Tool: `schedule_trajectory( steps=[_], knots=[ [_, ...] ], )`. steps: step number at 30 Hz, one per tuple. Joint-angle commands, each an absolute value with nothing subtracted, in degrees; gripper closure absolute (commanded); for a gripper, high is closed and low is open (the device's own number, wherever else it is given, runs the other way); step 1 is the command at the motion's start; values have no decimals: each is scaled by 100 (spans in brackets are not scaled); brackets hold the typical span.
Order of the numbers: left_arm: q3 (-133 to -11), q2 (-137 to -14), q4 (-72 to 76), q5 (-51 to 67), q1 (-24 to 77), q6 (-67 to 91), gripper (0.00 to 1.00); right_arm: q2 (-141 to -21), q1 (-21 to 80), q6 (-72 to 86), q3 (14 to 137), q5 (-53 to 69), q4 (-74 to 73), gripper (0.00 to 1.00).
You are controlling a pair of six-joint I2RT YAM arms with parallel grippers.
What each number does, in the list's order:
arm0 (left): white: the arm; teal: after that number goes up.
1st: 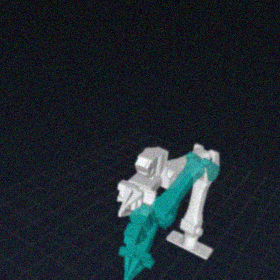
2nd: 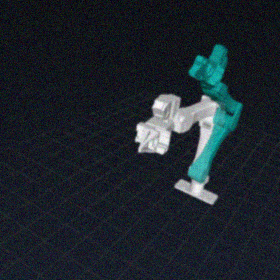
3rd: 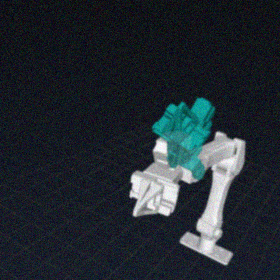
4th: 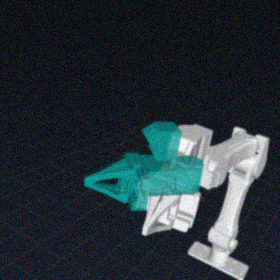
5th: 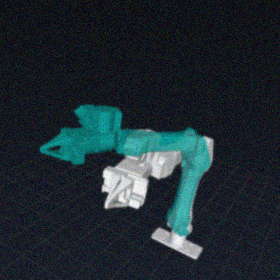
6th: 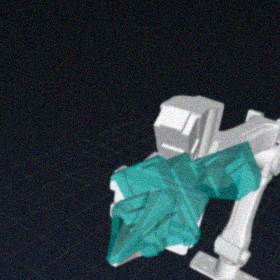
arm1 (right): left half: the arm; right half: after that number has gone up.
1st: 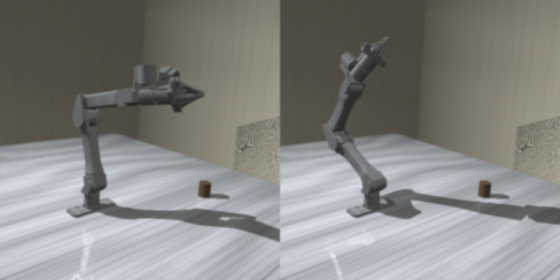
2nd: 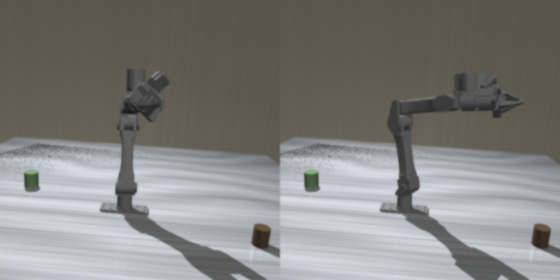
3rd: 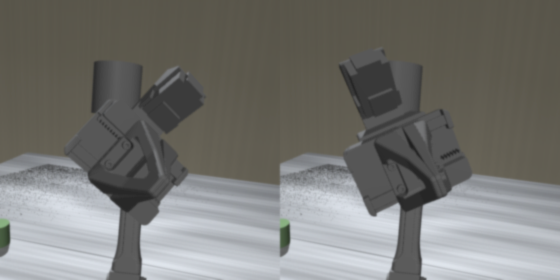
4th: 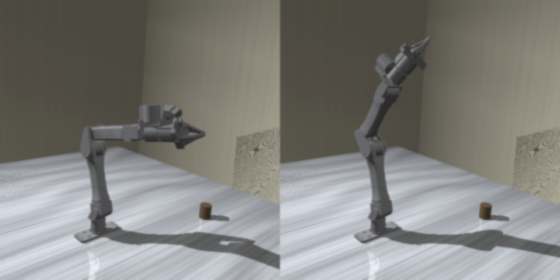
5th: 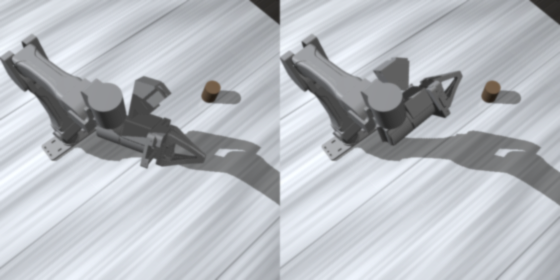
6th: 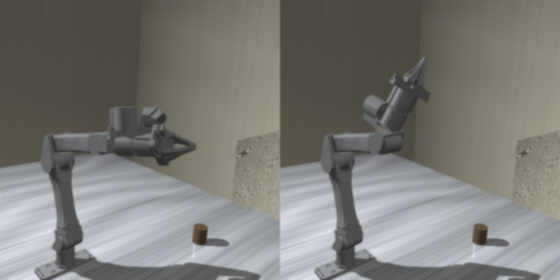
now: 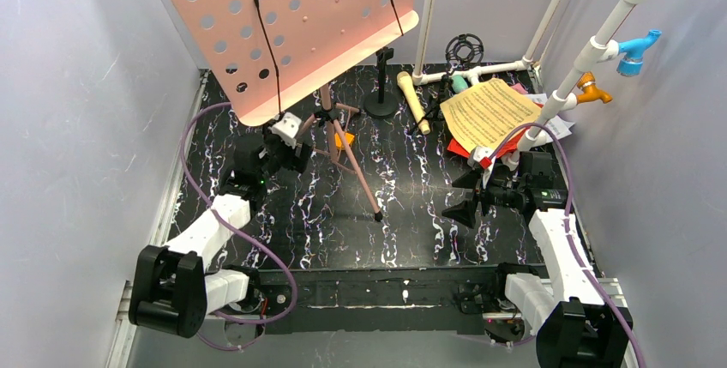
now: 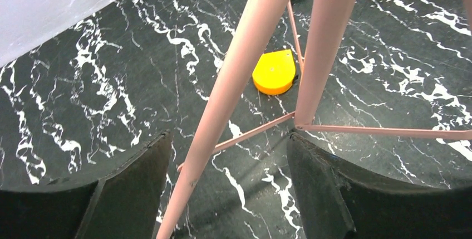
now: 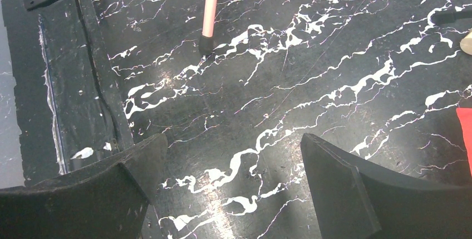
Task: Pack up the instrument practice props
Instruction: Adjust the music stand at the center of the board.
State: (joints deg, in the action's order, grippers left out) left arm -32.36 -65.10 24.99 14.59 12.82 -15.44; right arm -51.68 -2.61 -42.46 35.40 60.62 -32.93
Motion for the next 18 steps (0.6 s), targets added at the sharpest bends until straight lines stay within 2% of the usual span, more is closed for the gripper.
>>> schedule_trajectory(
  steps=[1, 5, 9, 12, 15, 18],
  knots=[
    [-3533, -6712, 3013, 2078, 1239, -1588, 29, -5115, -259, -4359, 3607, 6153, -3252, 0],
    [-3524, -6839, 3100, 2117, 1222, -1687, 39, -5117, -262, -4362, 3604, 6152, -3252, 0],
    [-3550, -6912, 3095, 2197, 1221, -1835, 68, -5137, -264, -4362, 3610, 6144, -3248, 0],
    [-3558, -6964, 3101, 2241, 1222, -1932, 72, -5173, -269, -4364, 3604, 6118, -3243, 0],
    [-3536, -6990, 3095, 2547, 1222, -2021, 100, -5198, -268, -4359, 3609, 6093, -3243, 0],
    [-3460, -6918, 3094, 3027, 1222, -2000, 100, -5202, -281, -4364, 3605, 6082, -3248, 0]
  ],
)
